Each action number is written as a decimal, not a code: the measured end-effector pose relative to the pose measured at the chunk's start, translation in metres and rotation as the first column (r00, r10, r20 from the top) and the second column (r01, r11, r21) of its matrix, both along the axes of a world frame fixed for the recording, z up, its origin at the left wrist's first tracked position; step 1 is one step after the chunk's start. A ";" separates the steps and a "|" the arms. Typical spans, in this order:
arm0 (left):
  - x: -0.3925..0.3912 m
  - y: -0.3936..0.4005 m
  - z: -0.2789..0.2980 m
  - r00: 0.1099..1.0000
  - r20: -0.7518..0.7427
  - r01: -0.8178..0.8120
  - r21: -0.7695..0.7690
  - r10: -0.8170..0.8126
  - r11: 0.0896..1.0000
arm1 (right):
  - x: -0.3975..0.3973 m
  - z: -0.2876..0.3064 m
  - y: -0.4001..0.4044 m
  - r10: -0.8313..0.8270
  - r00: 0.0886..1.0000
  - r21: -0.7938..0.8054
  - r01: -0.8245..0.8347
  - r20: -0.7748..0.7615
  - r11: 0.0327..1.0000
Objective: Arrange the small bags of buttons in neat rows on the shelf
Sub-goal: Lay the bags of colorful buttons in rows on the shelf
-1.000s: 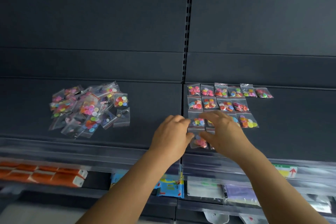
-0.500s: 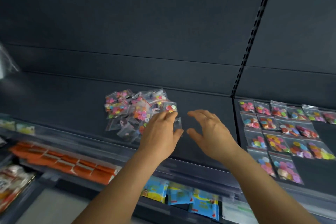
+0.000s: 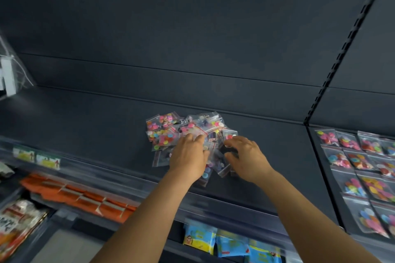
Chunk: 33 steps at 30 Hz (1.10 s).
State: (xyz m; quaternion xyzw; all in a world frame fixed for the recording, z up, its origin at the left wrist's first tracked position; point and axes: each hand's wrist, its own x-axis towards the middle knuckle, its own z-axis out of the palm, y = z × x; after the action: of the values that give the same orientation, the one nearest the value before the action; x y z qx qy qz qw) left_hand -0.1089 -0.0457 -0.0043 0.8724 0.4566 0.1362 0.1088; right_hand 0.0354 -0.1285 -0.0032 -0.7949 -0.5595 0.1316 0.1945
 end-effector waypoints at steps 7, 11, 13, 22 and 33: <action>0.008 0.013 -0.009 0.993 0.097 -0.074 0.033 0.070 0.997 | 0.015 -0.010 0.026 -0.092 0.996 -0.055 0.093 0.007 0.994; 0.011 0.015 -0.007 0.960 0.259 -0.114 0.018 0.106 0.993 | 0.014 -0.008 0.035 -0.138 0.980 0.112 0.154 -0.144 0.982; 0.011 0.016 -0.005 0.933 0.331 -0.139 -0.037 0.144 0.990 | 0.015 -0.008 0.039 -0.189 0.953 0.121 0.222 -0.236 0.968; 0.004 0.025 0.002 0.933 0.301 -0.121 -0.249 0.196 0.961 | 0.021 -0.016 0.051 -0.267 0.836 0.117 0.362 -0.479 0.925; -0.003 0.026 0.011 0.923 0.359 -0.061 -0.216 0.137 0.974 | 0.020 -0.005 0.035 -0.244 0.871 0.211 0.358 -0.426 0.910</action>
State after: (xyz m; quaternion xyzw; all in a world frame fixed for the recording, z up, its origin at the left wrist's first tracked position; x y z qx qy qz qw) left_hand -0.1117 -0.0201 0.0069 0.7910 0.4829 0.2573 0.2736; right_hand 0.0554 -0.0936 -0.0081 -0.7945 -0.3901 0.1736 0.4318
